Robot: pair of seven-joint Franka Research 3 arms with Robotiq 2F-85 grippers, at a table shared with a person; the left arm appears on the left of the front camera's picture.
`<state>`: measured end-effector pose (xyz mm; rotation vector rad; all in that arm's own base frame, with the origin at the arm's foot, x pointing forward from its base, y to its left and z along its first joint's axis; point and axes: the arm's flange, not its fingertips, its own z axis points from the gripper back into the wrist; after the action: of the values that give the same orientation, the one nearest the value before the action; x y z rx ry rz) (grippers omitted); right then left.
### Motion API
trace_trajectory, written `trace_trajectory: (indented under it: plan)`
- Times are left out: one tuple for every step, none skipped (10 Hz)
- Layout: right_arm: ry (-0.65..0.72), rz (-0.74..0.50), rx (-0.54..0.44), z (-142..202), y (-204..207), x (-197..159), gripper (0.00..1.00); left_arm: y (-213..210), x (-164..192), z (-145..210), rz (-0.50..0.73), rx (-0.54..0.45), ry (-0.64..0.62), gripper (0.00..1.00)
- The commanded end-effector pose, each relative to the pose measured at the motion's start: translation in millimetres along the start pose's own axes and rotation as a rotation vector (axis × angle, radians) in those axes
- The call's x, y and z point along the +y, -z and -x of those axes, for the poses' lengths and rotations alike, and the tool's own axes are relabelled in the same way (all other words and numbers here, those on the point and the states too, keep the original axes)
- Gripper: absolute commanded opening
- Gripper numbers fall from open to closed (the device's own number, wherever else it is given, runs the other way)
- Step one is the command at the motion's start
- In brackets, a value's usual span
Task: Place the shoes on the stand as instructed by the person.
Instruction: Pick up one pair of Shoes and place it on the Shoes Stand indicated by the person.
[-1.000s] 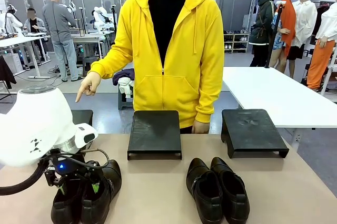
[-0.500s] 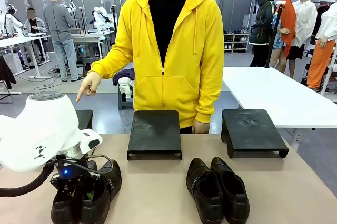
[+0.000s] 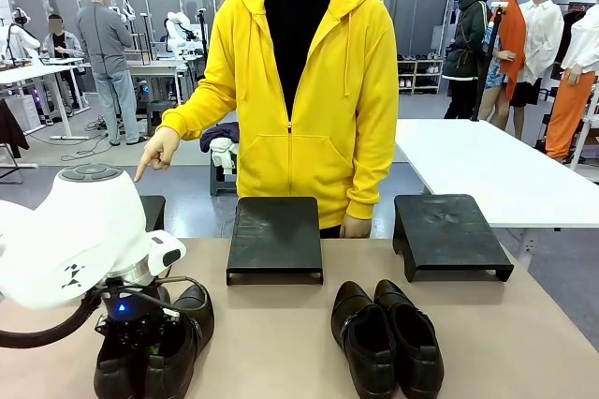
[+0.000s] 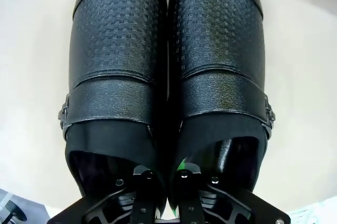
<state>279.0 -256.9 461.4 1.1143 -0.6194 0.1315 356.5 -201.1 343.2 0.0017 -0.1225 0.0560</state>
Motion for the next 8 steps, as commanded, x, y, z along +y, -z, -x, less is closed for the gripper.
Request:
trace_trajectory:
  plan:
    - [-0.015, -0.011, -0.009, -0.4, 0.4, 0.2, 1.00, -14.4, 29.4, 40.1, -0.012, -0.043, -0.035, 0.00]
    - [-0.015, -0.011, -0.009, -0.4, 0.4, 0.2, 1.00, -31.3, 32.2, 33.9, 0.007, -0.057, -0.025, 0.00]
    - [-0.015, -0.011, -0.009, -0.4, 0.4, 0.2, 1.00, -51.1, 35.8, 27.8, 0.030, -0.053, 0.004, 0.00]
    - [-0.015, -0.011, -0.009, -0.4, 0.4, 0.2, 1.00, -71.3, 40.6, 22.2, 0.042, -0.100, 0.034, 0.00]
    - [-0.015, -0.011, -0.009, -0.4, 0.4, 0.2, 1.00, -88.5, 45.8, 16.6, 0.057, -0.118, 0.040, 0.00]
    - [-0.015, -0.011, -0.009, -0.4, 0.4, 0.2, 1.00, -105.9, 56.2, 10.0, 0.067, -0.153, 0.065, 0.00]
    - [-0.015, -0.011, -0.009, -0.4, 0.4, 0.2, 1.00, -120.1, 69.7, 4.1, 0.067, -0.187, 0.070, 0.00]
    - [-0.015, -0.011, -0.009, -0.4, 0.4, 0.2, 1.00, -130.7, 85.1, -1.3, 0.058, -0.212, 0.081, 0.00]
